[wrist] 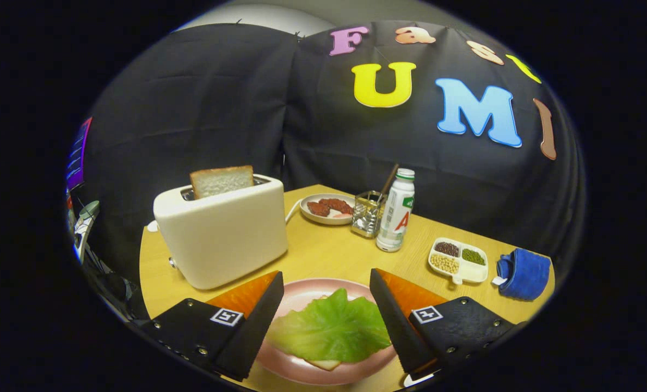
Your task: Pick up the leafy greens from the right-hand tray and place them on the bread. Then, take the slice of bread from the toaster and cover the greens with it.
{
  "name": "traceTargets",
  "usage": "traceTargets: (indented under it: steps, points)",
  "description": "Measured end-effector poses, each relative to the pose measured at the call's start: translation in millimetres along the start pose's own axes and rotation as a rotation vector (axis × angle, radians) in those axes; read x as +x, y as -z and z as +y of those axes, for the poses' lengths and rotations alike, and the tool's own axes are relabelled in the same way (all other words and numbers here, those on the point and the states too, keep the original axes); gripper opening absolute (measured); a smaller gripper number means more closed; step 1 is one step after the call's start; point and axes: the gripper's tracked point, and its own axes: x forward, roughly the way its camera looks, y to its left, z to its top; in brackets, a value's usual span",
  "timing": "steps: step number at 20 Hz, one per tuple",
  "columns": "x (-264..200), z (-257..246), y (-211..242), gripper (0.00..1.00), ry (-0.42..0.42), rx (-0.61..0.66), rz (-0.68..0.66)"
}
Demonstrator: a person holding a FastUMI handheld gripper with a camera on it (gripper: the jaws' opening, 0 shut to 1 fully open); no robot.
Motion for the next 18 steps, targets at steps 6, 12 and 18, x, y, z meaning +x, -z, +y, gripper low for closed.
traceTargets:
  steps: [6, 12, 18]
  points:
    - [-6, 62, -58, 0.97, -0.056, -0.02, -0.143]
    - [9, 115, -91, 0.97, -0.115, 0.066, -0.201]
    - [24, 146, -111, 0.96, -0.105, 0.085, -0.26]
